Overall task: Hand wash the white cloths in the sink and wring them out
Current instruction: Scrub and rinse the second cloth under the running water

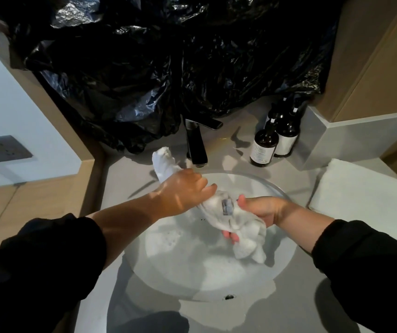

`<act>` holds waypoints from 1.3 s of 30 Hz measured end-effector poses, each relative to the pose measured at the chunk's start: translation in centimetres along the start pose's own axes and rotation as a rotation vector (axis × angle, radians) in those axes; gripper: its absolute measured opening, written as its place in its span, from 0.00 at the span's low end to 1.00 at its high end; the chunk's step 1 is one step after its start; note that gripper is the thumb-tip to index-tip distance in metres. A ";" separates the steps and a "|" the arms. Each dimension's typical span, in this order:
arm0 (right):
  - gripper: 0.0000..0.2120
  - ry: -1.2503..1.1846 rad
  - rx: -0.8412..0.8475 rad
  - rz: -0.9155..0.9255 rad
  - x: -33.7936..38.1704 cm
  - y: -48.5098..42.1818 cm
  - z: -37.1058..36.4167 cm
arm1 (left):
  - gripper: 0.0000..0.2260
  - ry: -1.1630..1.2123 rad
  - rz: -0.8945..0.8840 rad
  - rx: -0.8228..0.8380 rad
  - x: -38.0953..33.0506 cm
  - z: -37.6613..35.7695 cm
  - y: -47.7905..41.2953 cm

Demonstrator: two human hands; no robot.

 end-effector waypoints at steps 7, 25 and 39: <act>0.15 0.795 -0.590 -0.127 3.2 0.4 3.6 | 0.13 0.101 0.097 0.644 -0.3 -5.4 -0.4; 0.15 1.716 -0.792 -0.115 7.5 2.5 1.9 | 0.11 0.905 0.498 0.991 -0.8 -6.7 1.1; 0.32 -0.408 -0.890 0.140 -3.1 6.5 9.4 | 0.14 0.839 0.620 0.391 2.9 -2.0 0.7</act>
Point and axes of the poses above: each hand's wrist, its own y-axis away from the middle knuckle, its own z-axis out of the back of the hand, x = y × z, the point moved 10 cm from there along -y, towards the middle knuckle, and after that the axes turned 1 degree about z, right-handed, at the moved point
